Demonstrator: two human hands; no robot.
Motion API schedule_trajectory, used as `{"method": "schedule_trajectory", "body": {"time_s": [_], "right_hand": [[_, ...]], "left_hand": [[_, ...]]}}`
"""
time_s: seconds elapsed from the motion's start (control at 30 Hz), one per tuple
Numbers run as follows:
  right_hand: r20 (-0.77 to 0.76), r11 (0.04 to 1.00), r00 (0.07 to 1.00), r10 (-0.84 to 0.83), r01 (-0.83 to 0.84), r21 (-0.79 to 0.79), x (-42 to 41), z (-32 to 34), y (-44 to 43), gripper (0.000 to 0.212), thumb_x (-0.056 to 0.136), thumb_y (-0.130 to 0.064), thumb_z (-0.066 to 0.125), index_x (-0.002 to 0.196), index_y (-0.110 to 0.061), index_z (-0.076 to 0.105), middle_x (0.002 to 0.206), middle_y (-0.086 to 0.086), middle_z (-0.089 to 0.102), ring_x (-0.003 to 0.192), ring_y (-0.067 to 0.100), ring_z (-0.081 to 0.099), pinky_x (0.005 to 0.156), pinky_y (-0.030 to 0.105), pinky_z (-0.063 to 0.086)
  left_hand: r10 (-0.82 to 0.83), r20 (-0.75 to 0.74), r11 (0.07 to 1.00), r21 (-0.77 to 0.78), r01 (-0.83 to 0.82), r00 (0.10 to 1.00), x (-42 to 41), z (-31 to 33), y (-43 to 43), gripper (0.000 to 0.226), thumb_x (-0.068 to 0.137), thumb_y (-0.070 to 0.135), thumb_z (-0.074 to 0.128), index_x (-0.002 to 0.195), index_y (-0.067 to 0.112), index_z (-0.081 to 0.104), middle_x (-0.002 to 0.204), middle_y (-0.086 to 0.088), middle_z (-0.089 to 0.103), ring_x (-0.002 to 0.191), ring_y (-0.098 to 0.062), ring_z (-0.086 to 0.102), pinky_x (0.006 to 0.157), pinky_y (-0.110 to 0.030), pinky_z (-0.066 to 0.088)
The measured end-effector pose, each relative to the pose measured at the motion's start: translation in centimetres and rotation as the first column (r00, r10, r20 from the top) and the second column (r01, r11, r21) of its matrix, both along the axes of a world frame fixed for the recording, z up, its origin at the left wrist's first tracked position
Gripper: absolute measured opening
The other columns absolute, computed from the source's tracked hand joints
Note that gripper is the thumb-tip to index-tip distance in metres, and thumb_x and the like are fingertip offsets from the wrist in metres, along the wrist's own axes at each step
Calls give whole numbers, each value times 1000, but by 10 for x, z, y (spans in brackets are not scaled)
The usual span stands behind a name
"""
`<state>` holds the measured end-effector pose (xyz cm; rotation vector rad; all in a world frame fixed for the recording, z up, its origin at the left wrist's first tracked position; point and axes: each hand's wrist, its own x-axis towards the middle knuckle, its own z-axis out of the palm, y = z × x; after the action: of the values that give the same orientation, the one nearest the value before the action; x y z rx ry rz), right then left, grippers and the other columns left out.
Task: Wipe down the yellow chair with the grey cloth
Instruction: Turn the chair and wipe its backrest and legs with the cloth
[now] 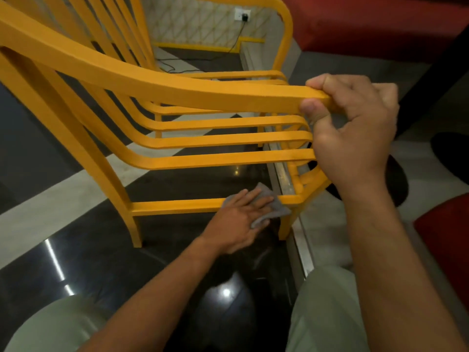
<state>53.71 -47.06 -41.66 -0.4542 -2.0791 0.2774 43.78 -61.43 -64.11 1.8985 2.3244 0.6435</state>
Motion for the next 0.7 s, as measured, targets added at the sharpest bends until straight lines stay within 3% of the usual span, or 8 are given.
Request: {"method": "schedule_trajectory", "body": {"time_s": [0.13, 0.2, 0.3, 0.5, 0.6, 0.7], "right_hand": [[-5, 1000, 1000, 9, -9, -28, 2, 1, 4, 30, 95, -47, 64, 120, -33, 73, 114, -19, 67, 108, 16, 48, 94, 37, 42], [0, 999, 1000, -4, 4, -35, 3, 0, 5, 30, 95, -48, 63, 120, -33, 73, 115, -17, 69, 108, 14, 47, 92, 31, 36], [-9, 998, 1000, -12, 11, -57, 4, -1, 5, 30, 95, -48, 63, 119, -34, 73, 115, -18, 69, 107, 9, 43, 93, 32, 36], [6, 1000, 1000, 5, -5, -16, 5, 2, 7, 30, 97, -49, 62, 120, -34, 73, 114, -17, 67, 106, 13, 45, 92, 44, 44], [20, 1000, 1000, -6, 6, 26, 7, 1, 8, 29, 97, -48, 62, 121, -34, 72, 114, -21, 63, 110, 22, 51, 94, 44, 43], [22, 999, 1000, -14, 13, 32, 6, -1, 6, 30, 98, -46, 61, 122, -32, 71, 115, -24, 58, 114, 28, 51, 96, 48, 44]], "left_hand": [[156, 213, 986, 29, -165, 965, -19, 4, -29, 49, 107, 49, 36, 153, 37, 44, 162, 17, 39, 155, -2, 21, 129, -40, 16], [229, 180, 973, -4, -232, 957, -10, 7, -18, 51, 105, 52, 34, 152, 37, 45, 160, 16, 43, 153, -6, 28, 128, -42, 18], [273, 70, 962, -32, -271, 959, 16, 10, 16, 52, 104, 57, 32, 152, 40, 44, 159, 12, 46, 150, -16, 33, 127, -43, 16], [254, -48, 964, -64, -257, 966, 54, 17, 80, 52, 102, 51, 36, 150, 34, 46, 153, 0, 52, 140, -29, 45, 122, -51, 21], [108, -126, 989, -87, -120, 986, 45, 10, 69, 61, 97, 47, 50, 155, 33, 38, 166, 1, 33, 151, -30, 30, 124, -51, 18], [24, -114, 994, -103, -35, 993, 38, 11, 59, 69, 92, 42, 61, 157, 33, 37, 171, 4, 22, 156, -29, 20, 126, -49, 12]]}}
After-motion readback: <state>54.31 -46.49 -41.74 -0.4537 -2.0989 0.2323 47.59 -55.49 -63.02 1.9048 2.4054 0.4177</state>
